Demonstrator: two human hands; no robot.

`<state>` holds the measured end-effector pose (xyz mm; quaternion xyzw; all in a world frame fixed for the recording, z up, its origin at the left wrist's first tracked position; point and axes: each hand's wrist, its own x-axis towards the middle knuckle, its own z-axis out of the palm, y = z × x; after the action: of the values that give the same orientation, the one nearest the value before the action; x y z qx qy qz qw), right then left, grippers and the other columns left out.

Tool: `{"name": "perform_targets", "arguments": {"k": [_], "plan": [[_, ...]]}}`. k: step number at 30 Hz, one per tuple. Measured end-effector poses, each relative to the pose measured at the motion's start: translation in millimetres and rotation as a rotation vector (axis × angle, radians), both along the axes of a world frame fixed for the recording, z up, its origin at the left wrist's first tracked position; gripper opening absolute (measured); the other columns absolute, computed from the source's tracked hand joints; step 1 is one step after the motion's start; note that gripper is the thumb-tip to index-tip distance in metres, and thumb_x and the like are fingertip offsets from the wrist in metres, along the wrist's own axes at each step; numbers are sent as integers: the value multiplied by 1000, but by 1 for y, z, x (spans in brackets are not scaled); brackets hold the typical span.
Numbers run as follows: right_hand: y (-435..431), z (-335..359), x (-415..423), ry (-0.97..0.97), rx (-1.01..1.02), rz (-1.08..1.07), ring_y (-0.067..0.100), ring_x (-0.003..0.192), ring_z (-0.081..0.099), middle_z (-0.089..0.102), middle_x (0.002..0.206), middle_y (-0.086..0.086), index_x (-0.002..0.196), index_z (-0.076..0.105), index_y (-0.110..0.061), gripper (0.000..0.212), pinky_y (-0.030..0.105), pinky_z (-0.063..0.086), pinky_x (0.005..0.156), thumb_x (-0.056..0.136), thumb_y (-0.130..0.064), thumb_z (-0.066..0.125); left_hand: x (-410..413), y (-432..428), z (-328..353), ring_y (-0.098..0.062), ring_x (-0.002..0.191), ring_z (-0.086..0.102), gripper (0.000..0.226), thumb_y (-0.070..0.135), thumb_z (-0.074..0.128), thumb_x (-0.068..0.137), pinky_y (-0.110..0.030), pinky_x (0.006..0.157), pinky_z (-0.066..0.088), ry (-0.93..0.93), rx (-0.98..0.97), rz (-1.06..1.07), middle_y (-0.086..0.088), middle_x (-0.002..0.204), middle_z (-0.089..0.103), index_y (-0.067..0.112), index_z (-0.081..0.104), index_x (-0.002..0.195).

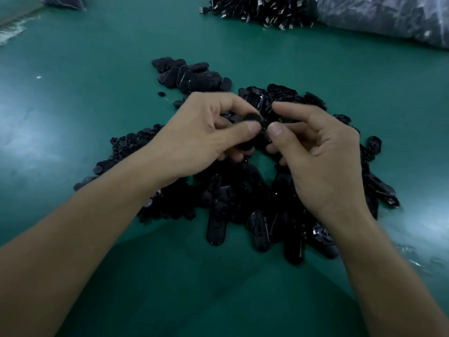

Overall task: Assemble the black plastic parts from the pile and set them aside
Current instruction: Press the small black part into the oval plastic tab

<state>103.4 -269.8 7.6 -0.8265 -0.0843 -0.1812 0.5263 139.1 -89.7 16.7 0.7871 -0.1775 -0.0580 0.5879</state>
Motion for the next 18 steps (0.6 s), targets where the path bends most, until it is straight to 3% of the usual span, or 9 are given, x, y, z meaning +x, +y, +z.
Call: {"name": "perform_targets", "arguments": {"k": [4,8,12,18], "plan": [[5,0,-3,-16,-253,17,-3,86,66,69,90,-21,107,75,-26,16,11,50,77,93,-20,69,12,9,-2,-12,65,72,11,24,67,96,-18,52,51,-12,-152,276,1,76,77,25,62,87],[24,8,-3,50,-578,203,11,94,57,64,95,-11,108,73,-27,16,36,51,86,95,-31,66,19,15,-3,-7,62,59,19,31,77,87,-18,53,51,-121,-207,458,5,66,68,29,71,70],[47,19,-2,92,-752,318,17,101,50,58,98,-5,113,70,-25,25,37,46,85,97,-40,59,20,16,-1,-3,56,57,14,27,77,87,-18,52,49,-138,-264,511,11,60,66,29,71,75],[74,21,2,70,-929,322,23,106,51,57,107,1,115,66,-21,31,35,45,84,98,-44,55,22,16,-2,-4,59,63,16,21,75,88,-15,55,47,-122,-273,601,8,66,70,25,63,78]]}}
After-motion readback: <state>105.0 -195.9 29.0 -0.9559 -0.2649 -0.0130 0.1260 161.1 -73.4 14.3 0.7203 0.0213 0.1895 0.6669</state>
